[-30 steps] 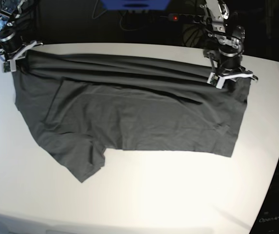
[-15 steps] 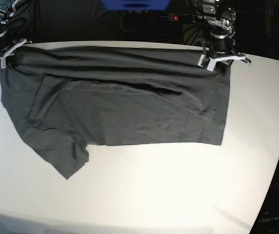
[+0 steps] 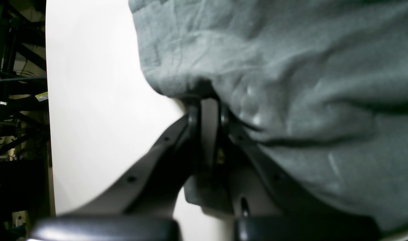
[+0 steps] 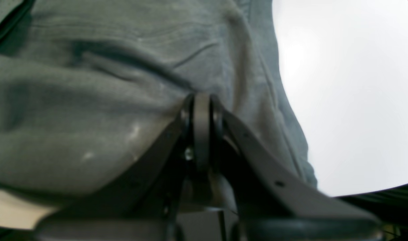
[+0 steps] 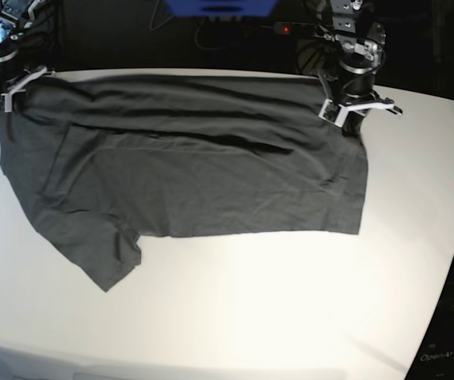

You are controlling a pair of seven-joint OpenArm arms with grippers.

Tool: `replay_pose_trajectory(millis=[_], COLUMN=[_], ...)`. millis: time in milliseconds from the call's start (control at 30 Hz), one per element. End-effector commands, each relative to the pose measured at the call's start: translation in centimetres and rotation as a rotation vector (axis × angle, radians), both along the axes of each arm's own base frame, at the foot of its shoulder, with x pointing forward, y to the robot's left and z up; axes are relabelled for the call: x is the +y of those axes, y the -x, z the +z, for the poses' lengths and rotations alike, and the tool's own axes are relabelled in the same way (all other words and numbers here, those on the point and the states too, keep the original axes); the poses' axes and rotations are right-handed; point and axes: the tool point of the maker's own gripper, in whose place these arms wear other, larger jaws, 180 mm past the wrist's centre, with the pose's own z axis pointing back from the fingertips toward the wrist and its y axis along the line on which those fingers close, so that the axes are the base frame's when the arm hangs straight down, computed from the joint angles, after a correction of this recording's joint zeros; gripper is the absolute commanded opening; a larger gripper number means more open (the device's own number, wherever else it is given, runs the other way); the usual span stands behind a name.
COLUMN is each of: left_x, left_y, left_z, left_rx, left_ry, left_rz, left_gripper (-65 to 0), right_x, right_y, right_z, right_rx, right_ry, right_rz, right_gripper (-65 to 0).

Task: Fold the T-shirt properly
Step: 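Keep dragging the shirt toward the robot base with both grippers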

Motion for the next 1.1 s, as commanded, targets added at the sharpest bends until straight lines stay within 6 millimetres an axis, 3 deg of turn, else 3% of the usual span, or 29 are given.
replay_pose_trajectory(millis=[0,333,700,833,1067], left_x=[-3.1,-2.4,1.8,3.9,6.3], left_y=[7.7,5.8,4.9,3.7,2.5], left_z=[-5.2,-4.3,-3.6,-3.1,-2.4], left_rx=[0.379,0.329,0.301,0.269,0.241], left_ry=[0.075,0.06,0.018,0.003,-0.033], left_rz=[-0.086,-0.076,0.025,0.083,0.111], left_gripper=[-62.5,-62.6,-62.6,-62.6,-62.6], right_x=[1.2,3.1,3.8,3.6,2.8], right_y=[5.9,3.9,0.7,0.2,-1.5], right_z=[-4.2,-2.4,1.2,1.9,5.3], right_rx=[0.33,0.251,0.138,0.12,0.053], right_ry=[-0.008,0.005,0.063,0.081,0.164], right_rz=[0.013,0.017,0.021,0.027,0.047], right_gripper=[-64.9,-64.9,-64.9,-64.9,-64.9])
